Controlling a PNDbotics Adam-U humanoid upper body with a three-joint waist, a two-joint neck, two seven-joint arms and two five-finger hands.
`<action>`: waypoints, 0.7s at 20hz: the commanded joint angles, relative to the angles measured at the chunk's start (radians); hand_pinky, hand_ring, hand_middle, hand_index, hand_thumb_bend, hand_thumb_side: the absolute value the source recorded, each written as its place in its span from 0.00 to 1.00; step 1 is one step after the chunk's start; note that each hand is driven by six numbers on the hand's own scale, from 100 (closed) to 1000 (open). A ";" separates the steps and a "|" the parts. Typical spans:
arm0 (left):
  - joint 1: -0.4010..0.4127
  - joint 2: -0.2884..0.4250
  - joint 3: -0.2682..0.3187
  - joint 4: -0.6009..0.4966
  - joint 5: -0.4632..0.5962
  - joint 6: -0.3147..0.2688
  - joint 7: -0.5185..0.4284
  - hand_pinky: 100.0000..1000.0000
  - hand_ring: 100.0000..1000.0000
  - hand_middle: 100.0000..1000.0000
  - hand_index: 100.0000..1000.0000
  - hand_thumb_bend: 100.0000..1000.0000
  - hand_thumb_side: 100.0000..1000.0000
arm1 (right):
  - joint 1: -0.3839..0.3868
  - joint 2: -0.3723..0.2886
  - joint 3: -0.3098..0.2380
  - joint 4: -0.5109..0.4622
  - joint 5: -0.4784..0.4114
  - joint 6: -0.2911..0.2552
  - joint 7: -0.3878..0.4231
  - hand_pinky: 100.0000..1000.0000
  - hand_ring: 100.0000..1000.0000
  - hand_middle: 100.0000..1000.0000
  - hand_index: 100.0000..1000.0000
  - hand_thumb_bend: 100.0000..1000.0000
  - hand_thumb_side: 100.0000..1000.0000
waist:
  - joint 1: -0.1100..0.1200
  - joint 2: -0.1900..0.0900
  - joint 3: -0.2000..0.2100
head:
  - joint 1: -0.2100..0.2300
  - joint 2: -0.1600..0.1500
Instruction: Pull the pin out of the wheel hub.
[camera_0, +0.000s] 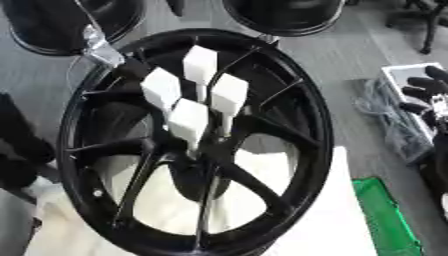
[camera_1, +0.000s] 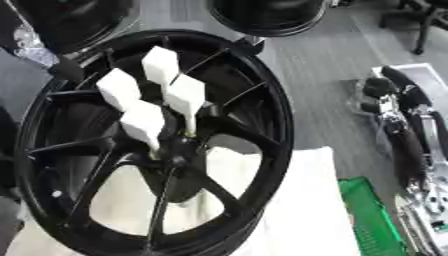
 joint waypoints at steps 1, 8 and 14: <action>-0.013 0.036 0.001 -0.026 -0.002 -0.171 -0.164 0.84 0.83 0.75 0.79 0.62 0.57 | -0.006 -0.030 -0.001 -0.015 -0.008 -0.002 0.003 0.72 0.78 0.73 0.88 0.00 0.66 | -0.003 -0.024 -0.002 | -0.003 -0.012; -0.003 0.045 -0.006 -0.049 -0.067 -0.198 -0.164 0.84 0.82 0.75 0.78 0.69 0.52 | -0.008 -0.032 0.001 -0.015 -0.009 0.000 0.008 0.72 0.78 0.73 0.88 0.00 0.66 | -0.002 -0.024 -0.004 | 0.006 -0.022; 0.003 0.035 -0.025 -0.015 -0.146 -0.224 -0.164 0.84 0.82 0.74 0.79 0.73 0.49 | -0.011 -0.033 0.005 -0.015 -0.009 0.003 0.012 0.72 0.78 0.73 0.88 0.00 0.66 | -0.001 -0.024 -0.009 | 0.010 -0.025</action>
